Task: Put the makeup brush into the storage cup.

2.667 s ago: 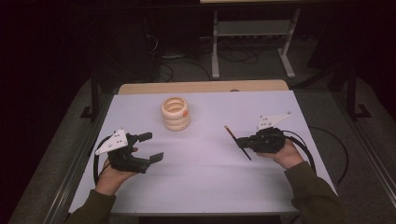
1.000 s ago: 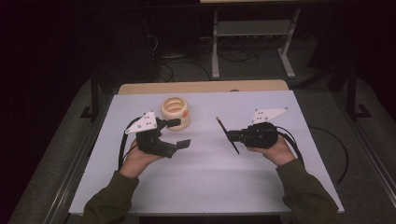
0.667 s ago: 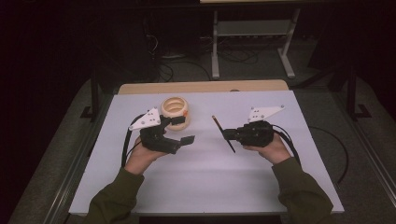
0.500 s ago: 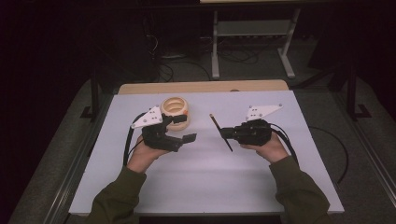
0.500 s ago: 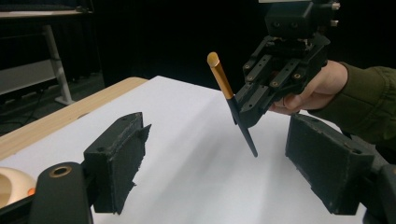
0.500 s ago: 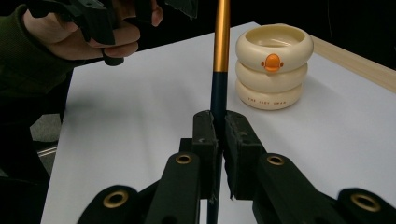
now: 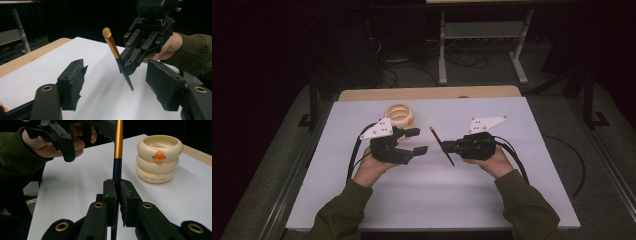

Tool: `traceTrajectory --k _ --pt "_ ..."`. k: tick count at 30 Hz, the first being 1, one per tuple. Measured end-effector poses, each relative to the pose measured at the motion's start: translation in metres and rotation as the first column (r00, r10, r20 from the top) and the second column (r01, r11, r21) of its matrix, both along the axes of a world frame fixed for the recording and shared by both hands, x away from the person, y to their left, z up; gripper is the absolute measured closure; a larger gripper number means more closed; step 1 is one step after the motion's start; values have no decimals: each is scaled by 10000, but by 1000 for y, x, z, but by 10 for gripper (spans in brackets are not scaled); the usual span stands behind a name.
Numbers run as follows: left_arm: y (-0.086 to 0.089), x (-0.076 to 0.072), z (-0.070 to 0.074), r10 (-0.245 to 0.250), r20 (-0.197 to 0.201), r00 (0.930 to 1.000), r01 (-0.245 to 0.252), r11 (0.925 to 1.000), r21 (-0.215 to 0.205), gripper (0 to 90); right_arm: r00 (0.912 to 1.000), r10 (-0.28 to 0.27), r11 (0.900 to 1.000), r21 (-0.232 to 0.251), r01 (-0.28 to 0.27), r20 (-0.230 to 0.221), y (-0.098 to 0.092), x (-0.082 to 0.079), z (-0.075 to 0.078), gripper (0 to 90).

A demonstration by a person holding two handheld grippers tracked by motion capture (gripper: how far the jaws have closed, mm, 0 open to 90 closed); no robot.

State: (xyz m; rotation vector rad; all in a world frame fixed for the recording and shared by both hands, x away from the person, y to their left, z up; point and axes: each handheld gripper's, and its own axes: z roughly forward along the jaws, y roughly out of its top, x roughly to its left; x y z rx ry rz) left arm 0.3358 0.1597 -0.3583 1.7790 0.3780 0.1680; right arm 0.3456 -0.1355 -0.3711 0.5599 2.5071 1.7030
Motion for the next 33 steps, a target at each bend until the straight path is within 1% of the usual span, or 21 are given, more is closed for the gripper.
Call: traceTrajectory --k 1,8,16,18,23,25,26,28,31,33 --pt "0 0 0 -43 35 10000 43 10000 36 322 10000 44 10000 61 -44 61 1 0 0 824" --pt "-2 1 -2 -127 -130 9998 126 9999 -68 408 9999 170 9997 162 -170 0 6 -1 -2 824" --pt "-5 0 -4 -281 -202 9994 278 9995 -159 481 9991 434 9990 103 -433 -26 16 -4 -5 824" --pt "-5 0 -4 -287 -163 9995 285 9995 -165 505 9988 493 9987 107 -493 -23 18 -5 -5 824" --pt "-4 0 -3 -262 -157 9995 257 9992 -304 562 9980 616 9981 85 -618 145 22 -5 -5 824" --pt "-4 0 -3 -275 -203 9994 268 9990 -358 584 9980 634 9979 112 -634 36 24 -7 -5 824" --pt "-5 0 -3 -296 -224 9993 288 9989 -361 594 9976 670 9977 114 -672 182 24 -6 -5 824" --pt "-5 -1 -3 -328 -254 9991 318 9988 -383 612 9974 702 9974 145 -704 175 26 -7 -6 824" --pt "-5 -1 -3 -375 -285 9989 363 9985 -400 634 9965 755 9970 138 -760 347 29 -8 -7 824" --pt "-5 -1 -3 -389 -301 9988 377 9984 -411 650 9967 762 9969 150 -767 297 31 -8 -7 824"
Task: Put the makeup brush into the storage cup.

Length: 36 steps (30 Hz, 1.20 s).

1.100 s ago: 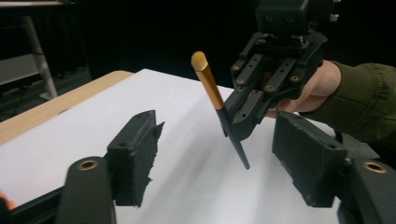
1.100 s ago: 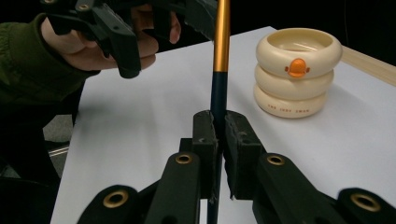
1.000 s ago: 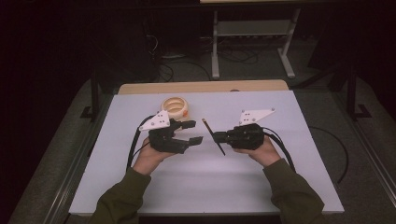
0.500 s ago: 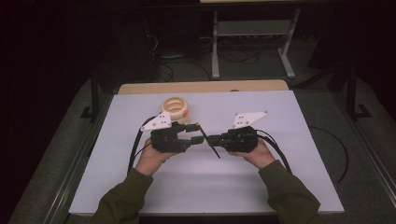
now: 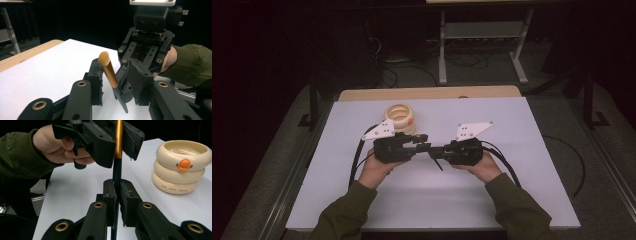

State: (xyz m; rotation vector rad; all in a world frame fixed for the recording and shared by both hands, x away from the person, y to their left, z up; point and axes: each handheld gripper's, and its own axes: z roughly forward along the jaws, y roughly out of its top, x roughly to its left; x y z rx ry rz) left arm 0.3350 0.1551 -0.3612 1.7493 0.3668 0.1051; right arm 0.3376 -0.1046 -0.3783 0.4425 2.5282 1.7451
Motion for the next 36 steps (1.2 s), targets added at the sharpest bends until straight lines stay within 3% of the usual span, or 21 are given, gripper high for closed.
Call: traceTrajectory --k 23,36 --pt "2 2 0 27 -137 9999 -26 10000 74 795 9999 1 9999 -117 1 152 3 -1 -1 824" --pt "-1 1 -1 -67 -280 9996 72 9998 181 832 9999 64 9997 -246 -60 144 6 0 -4 820"
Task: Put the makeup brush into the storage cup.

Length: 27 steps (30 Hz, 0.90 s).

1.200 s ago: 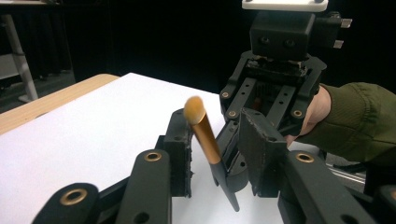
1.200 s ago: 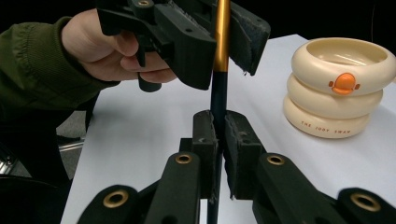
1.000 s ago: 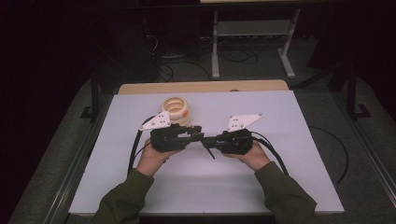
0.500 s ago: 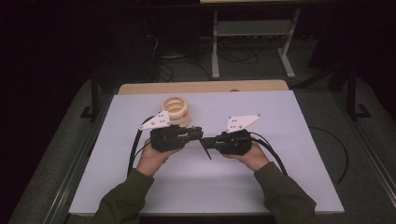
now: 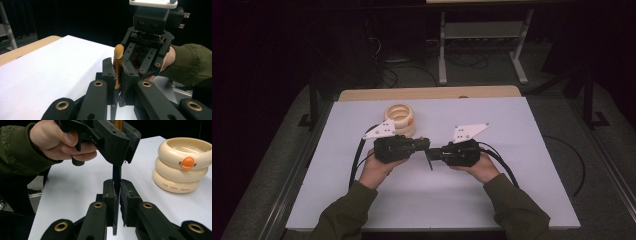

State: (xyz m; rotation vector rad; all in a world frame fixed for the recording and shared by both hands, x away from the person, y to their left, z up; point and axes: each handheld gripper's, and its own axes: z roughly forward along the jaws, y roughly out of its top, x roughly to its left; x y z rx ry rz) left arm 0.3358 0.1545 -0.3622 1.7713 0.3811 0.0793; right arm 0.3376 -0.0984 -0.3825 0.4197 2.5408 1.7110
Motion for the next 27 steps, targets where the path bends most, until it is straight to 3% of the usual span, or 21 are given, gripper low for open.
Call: traceTrajectory --k 5,9,16,21,27 --pt "3 1 1 58 -72 10000 -59 10000 -64 834 10000 -83 9999 -109 83 -8 0 0 -1 792" --pt "5 1 2 123 3 9999 -123 9999 -20 834 9998 -168 9996 -248 166 -54 -2 1 -1 679" --pt "9 1 4 253 -35 9997 -253 9997 -10 834 9971 -758 9946 -713 750 -83 -5 0 -1 385" --pt "13 2 4 352 -11 9994 -352 9994 68 834 9908 -1326 9847 -1181 1284 -286 -11 0 -1 154" --pt "17 1 6 461 -56 9989 -460 9988 142 834 9811 -1929 9724 -1364 1893 -132 -22 -2 -1 102"
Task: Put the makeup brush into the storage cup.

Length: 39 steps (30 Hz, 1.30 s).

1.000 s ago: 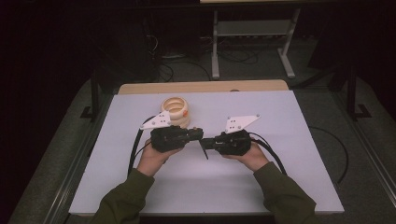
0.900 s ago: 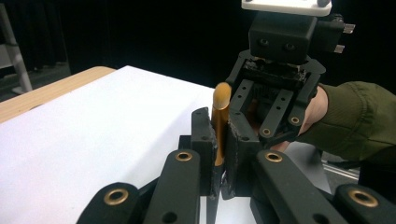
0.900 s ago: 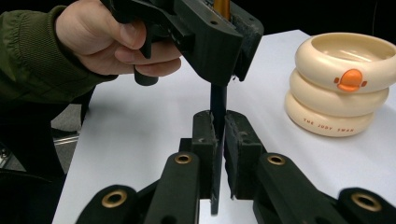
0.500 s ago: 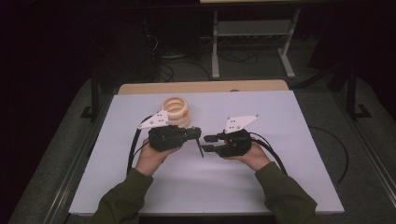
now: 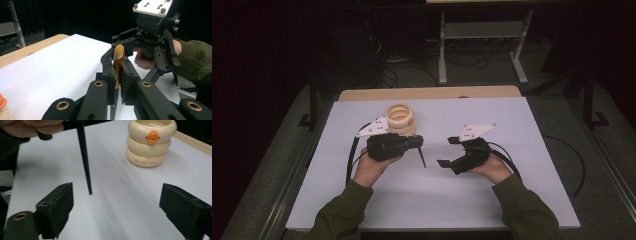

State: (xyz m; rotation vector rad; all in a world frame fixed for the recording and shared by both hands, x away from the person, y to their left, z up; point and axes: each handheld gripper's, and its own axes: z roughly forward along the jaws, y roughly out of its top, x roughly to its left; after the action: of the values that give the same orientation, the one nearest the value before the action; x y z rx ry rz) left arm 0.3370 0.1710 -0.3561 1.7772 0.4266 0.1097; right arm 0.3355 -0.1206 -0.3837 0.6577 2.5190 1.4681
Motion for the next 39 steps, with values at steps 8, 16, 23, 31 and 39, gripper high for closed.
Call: traceTrajectory --k 8,16,23,31,39 --pt "7 1 2 150 -83 9999 -151 9999 -50 834 9980 -596 9981 -144 600 229 -17 -6 2 65" --pt "13 1 5 280 -4 9996 -280 9996 42 834 9912 -1259 9920 35 1259 398 -38 -16 1 30" --pt "16 2 7 315 0 9995 -315 9995 -38 834 9842 -1702 9854 118 1699 492 -58 -24 -1 19" --pt "22 7 12 550 6 9985 -550 9985 -56 833 9716 -2316 9724 393 2298 479 -86 -37 -10 19" --pt "32 15 25 828 186 9964 -823 9962 -285 833 9642 -2600 9652 430 2579 522 -103 -47 -22 19"
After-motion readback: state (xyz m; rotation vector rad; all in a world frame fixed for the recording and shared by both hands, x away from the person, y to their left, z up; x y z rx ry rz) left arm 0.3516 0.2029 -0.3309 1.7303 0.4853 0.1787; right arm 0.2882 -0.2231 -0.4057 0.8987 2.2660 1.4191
